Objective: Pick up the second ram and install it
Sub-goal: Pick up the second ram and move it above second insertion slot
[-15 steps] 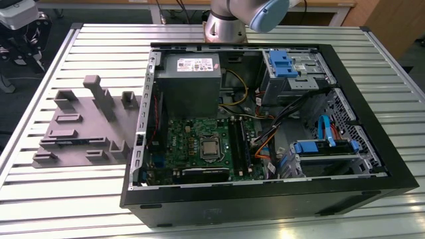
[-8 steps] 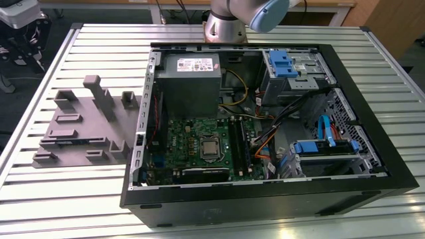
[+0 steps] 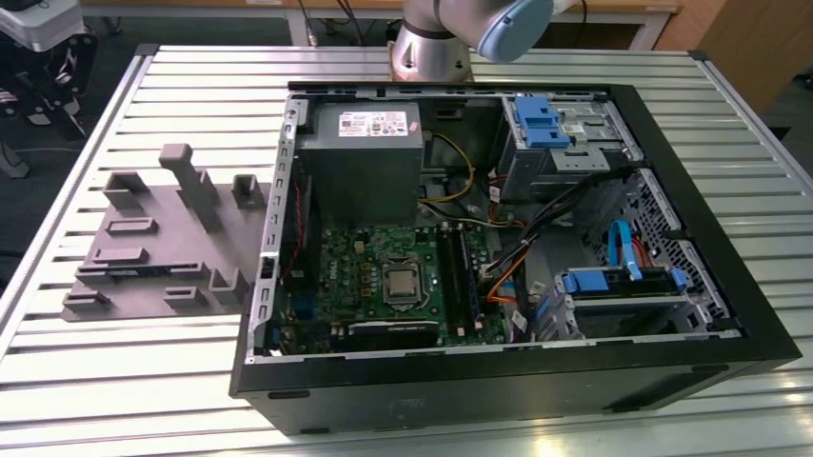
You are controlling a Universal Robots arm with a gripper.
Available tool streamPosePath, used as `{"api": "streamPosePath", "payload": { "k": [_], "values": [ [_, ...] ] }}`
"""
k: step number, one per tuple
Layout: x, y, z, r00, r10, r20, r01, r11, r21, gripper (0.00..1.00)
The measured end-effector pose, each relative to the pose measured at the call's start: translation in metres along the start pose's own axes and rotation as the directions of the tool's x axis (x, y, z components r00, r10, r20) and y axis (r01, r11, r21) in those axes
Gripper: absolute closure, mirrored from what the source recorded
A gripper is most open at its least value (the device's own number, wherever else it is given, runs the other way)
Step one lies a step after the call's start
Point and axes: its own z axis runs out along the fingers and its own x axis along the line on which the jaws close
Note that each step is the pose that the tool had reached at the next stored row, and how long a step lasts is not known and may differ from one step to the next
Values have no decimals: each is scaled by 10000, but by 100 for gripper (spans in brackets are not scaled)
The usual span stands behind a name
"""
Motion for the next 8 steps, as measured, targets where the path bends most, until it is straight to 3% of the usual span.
{"api": "streamPosePath", "payload": {
  "k": [8],
  "values": [
    [1,-1,0,9985,-549,-12,549,9985,-12,89]
  ]
}}
